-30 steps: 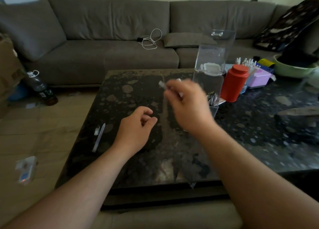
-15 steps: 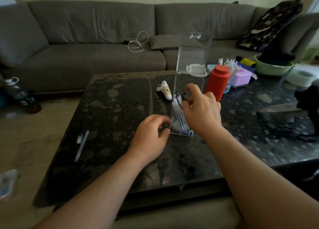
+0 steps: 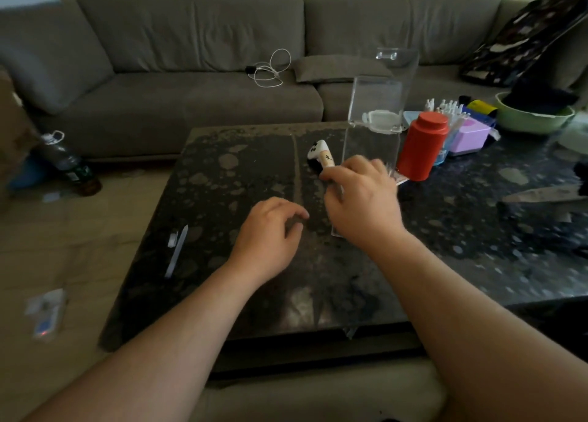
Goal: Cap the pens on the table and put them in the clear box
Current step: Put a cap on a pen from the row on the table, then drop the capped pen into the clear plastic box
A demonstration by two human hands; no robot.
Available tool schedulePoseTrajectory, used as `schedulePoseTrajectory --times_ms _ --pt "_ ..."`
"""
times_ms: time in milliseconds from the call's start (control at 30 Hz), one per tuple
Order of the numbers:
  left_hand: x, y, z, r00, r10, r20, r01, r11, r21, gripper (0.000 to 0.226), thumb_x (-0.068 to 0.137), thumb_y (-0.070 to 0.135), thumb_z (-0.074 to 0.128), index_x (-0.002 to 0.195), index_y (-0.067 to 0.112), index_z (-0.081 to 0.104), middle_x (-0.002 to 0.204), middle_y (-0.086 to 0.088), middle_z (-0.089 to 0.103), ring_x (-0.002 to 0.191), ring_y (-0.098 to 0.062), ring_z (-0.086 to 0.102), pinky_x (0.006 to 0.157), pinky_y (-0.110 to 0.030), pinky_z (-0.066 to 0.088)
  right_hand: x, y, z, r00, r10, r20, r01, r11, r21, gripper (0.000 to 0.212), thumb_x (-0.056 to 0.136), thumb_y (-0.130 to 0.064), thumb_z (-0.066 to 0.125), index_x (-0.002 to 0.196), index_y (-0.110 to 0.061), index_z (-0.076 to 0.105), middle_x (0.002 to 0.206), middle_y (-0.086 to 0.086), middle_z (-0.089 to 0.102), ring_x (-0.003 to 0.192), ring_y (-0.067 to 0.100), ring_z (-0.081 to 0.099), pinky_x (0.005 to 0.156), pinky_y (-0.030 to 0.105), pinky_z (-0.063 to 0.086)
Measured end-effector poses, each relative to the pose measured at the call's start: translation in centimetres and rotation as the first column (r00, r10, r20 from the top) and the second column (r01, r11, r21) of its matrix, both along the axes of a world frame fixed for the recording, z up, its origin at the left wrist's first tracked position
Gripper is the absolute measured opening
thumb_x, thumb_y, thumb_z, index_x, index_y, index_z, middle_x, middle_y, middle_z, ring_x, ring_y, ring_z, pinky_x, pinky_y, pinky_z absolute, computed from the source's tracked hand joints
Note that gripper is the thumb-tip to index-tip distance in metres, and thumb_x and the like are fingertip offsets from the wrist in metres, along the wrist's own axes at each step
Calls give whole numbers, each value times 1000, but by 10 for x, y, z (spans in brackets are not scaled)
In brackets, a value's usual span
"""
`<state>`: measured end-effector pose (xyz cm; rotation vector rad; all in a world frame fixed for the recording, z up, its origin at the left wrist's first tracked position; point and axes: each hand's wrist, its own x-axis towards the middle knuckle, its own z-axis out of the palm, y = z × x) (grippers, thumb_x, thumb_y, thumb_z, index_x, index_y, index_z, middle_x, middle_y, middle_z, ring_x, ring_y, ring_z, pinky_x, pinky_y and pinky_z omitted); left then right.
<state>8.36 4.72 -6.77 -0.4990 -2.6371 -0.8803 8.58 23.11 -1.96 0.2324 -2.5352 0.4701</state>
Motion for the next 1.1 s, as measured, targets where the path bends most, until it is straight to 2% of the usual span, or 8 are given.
schedulePoseTrajectory --times_ms 100,200,267,467,567,767,900,1100 --pt "-9 -41 5 991 129 -21 -130 990 -46 23 92 14 66 104 32 76 102 7 65 102 -18 59 91 -31 45 3 -36 -18 960 192 205 -173 979 -110 34 89 -27 59 120 -29 72 109 3 62 103 31 61 88 45 54" --pt "-14 -92 5 955 295 31 -291 953 -82 28 91 11 63 102 34 76 99 7 63 98 -22 62 89 -35 50 5 -64 -37 814 314 489 -297 948 -114 40 94 -27 61 134 -29 64 119 3 57 115 26 58 99 31 46" --pt "-15 -126 0 907 410 98 -400 910 -105 26 93 15 63 104 34 76 106 2 63 100 -25 63 91 -35 51 3 -75 -44 761 327 560 -338 937 -89 44 97 -29 58 141 -30 59 125 2 54 120 27 56 101 37 48" --pt "-16 -173 -32 821 502 270 -462 864 -203 25 101 32 62 123 34 74 129 1 60 104 -22 66 90 -38 55 -3 -91 -49 728 338 597 -362 928 -83 42 100 -28 55 142 -30 56 127 1 52 120 24 55 99 40 50" --pt "-18 -171 -35 826 482 291 -436 875 -211 19 100 33 65 114 35 77 122 5 64 85 -15 71 80 -34 58 -5 -92 -51 723 337 603 -363 928 -83 41 101 -29 55 141 -31 56 127 0 52 119 23 55 98 38 50" --pt "-19 -131 -28 864 383 326 -322 919 -226 17 93 35 74 109 31 80 106 10 74 92 -7 65 85 -23 47 -9 -91 -60 718 308 624 -363 931 -41 39 98 -30 56 136 -31 60 124 2 56 120 24 55 100 37 49" --pt "-11 -89 -22 890 255 378 -193 962 -194 27 88 30 79 115 32 76 96 13 70 87 -6 63 80 -21 46 -12 -93 -68 739 274 616 -359 933 16 32 99 -47 58 118 -23 67 106 3 58 110 23 57 88 33 45" --pt "-11 -81 -23 792 291 536 -318 947 -46 49 85 29 85 126 37 60 97 9 68 88 -9 64 78 -30 53 -9 -100 -75 760 233 607 -313 949 27 50 84 -72 64 95 -26 48 97 -3 54 90 17 51 74 34 42"
